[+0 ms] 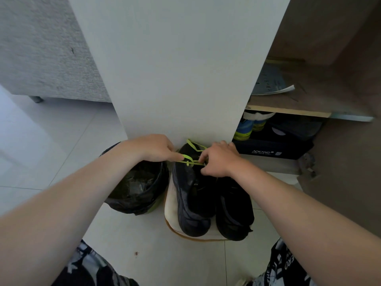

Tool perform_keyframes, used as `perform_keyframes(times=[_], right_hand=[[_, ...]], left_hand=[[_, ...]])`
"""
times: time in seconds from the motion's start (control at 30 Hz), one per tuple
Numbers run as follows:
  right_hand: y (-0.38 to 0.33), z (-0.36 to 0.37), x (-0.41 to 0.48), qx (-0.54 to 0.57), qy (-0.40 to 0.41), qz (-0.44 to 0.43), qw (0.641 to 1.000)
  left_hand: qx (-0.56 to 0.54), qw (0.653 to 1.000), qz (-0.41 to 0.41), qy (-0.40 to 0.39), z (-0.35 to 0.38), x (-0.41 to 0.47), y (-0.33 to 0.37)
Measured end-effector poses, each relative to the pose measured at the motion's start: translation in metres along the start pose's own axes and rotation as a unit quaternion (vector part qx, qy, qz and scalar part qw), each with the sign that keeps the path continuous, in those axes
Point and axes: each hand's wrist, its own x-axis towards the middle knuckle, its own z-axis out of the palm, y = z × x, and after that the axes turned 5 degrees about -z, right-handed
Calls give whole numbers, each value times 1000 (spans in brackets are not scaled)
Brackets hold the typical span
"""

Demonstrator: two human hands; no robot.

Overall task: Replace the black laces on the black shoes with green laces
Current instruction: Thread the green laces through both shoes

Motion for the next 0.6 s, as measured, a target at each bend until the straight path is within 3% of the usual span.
perform_keyframes(times=[0.03,0.1,0.17,0.2,0.23,0.27,0.33,0.37,0.4,0.47,0.5,0.53,0.6], right_hand=[[-2,1,0,-1,1,-4,1000],[-5,0,0,-1,0,-9,1000],[-9,-2,0,-4,3,-13,1000],[-10,-3,1,-7,6,-14,1000],[-12,-3,1,-11,7,-15,1000],[-13,-3,1,-14,7,-15,1000],[-13,-4,1,-15,4,-11,1000],[-13,-4,0,-14,1,-8,1000],[-12,-4,0,-14,-3,-5,1000],[-12,-3,1,-22,-9,-1,1000],[-11,-3,1,-29,-10,1,1000],[-10,-3,1,-32,-10,3,999],[-7,-2,1,-29,-9,7,1000]], left_hand=[[-1,1000,20,6,-3,-2,4],[-103,993,30,51,-3,-1,5],[-287,955,23,76,5,2,5],[-384,920,16,80,11,1,8],[-485,871,10,84,16,2,11],[-596,799,1,80,18,4,15],[-806,589,-23,48,11,3,20],[-835,547,-32,52,9,5,20],[-791,605,-40,85,4,5,18],[-490,858,-12,154,5,5,11],[-303,940,11,158,8,5,9],[-154,978,28,138,12,3,9],[23,994,30,100,17,0,13]])
